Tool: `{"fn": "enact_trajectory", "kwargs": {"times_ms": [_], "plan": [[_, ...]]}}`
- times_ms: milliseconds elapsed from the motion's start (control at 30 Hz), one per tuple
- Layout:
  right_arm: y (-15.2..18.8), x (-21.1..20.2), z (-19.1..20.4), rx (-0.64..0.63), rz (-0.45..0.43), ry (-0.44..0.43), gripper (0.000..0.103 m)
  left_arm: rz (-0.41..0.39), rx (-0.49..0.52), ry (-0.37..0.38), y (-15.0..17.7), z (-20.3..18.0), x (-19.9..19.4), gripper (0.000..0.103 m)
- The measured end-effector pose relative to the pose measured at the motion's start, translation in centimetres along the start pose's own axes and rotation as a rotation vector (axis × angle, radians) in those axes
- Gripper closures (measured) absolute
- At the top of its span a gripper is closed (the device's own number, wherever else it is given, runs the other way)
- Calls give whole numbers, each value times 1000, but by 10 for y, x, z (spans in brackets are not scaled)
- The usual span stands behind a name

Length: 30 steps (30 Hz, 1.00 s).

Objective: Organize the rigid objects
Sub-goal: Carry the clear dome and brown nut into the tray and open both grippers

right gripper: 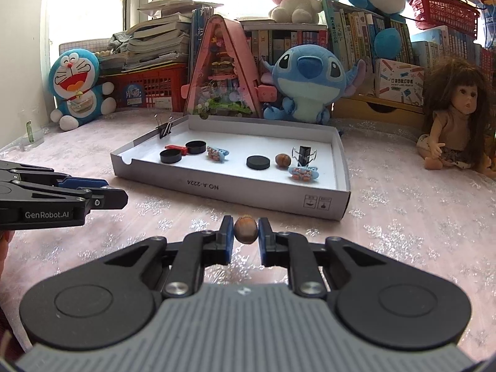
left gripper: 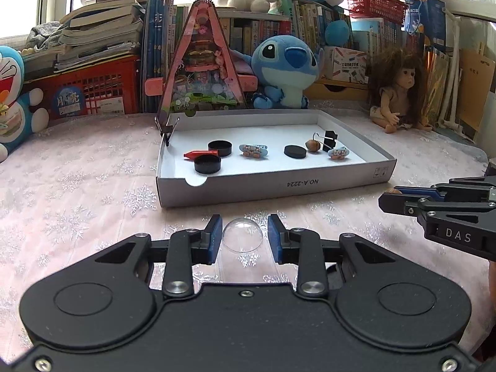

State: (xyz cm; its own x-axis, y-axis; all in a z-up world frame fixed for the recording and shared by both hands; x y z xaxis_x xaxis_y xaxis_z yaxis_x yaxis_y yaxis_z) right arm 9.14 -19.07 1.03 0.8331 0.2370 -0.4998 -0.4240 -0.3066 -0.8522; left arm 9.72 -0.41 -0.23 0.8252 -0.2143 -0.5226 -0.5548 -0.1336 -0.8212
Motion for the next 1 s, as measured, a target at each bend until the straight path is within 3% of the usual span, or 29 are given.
{"fn": "enact_trajectory", "kwargs": {"times_ms": [233,467,1000], "plan": [[-18,10,-21,29,-15,53,83,-59,-14,-4,-36,-5,5,73],[-34,29,-47,83,-17,97,83,-60,-56,-2,-65,-8,32,73],[-35,91,-67,164,92,77,83,36,-30,-53,-71,-12,108,73]]}}
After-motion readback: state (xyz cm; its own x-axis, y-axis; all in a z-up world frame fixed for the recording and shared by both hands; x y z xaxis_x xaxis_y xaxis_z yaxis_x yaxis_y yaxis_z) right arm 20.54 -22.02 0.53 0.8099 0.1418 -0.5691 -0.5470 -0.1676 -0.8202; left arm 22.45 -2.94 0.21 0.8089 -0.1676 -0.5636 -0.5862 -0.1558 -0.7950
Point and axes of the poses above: each gripper's, at about its wrist camera, not at the fingertips, and x roughly the way its jaws point, z to its left, y to its underside, the point moved 4 cm from there along x, roughly the way its jaws point, and after that the axes turned 13 degrees about -x, right-handed, at the moved point
